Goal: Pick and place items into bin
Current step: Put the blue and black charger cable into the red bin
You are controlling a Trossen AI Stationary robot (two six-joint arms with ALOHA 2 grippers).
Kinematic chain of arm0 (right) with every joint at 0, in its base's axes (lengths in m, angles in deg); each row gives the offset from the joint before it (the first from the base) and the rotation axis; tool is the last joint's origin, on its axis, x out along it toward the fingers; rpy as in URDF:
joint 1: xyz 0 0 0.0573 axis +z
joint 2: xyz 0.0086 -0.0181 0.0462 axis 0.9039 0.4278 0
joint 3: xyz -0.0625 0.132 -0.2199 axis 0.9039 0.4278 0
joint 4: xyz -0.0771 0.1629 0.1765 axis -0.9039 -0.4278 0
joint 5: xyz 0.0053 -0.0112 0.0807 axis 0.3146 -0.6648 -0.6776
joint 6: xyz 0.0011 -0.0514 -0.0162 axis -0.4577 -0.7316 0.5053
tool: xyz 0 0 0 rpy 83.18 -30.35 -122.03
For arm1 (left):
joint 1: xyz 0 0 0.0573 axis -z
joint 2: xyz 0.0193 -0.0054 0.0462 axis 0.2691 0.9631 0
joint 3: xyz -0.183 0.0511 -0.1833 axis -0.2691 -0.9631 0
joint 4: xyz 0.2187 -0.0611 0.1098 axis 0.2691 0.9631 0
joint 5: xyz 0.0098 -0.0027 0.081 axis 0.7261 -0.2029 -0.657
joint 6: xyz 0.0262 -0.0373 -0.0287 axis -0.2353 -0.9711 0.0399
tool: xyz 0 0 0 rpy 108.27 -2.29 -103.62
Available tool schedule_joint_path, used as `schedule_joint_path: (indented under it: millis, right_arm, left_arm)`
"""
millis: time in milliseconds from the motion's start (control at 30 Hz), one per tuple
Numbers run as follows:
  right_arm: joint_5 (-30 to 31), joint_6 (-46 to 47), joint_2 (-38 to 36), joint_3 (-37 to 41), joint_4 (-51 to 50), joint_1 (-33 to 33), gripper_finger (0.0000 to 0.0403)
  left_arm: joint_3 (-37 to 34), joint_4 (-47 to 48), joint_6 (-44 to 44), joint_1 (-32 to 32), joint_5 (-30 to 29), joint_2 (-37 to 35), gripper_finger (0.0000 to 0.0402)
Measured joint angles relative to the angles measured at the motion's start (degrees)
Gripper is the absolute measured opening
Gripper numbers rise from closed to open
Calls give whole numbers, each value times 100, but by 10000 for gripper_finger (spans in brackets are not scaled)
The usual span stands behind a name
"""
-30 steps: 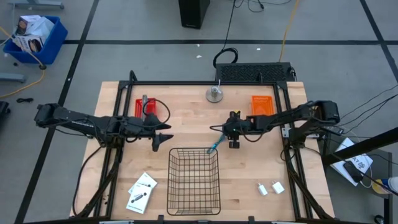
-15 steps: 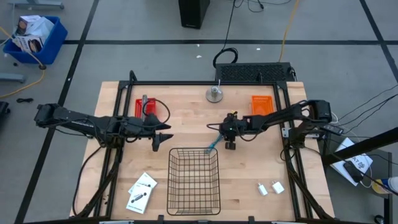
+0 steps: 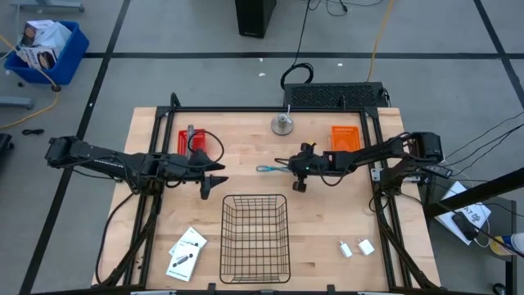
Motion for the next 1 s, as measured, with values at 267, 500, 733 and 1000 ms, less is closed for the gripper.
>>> schedule_joint_path:
  millis: [267,500,733,1000]
  right_arm:
    - [120,402,-27,2,1263,119,7]
    - [93,501,-29,-2,2322,426,4]
    - [93,712,-31,-7,2751,538,3]
    - [93,773,-31,-7,2795,572,3]
  left_arm:
    - [0,244,394,-15,-767,0,241]
    - [0,-122,372,-15,-813,0,241]
    - [0,-874,377,-15,-754,216,241]
    - [4,-2455,462,-130,-656,1345,241]
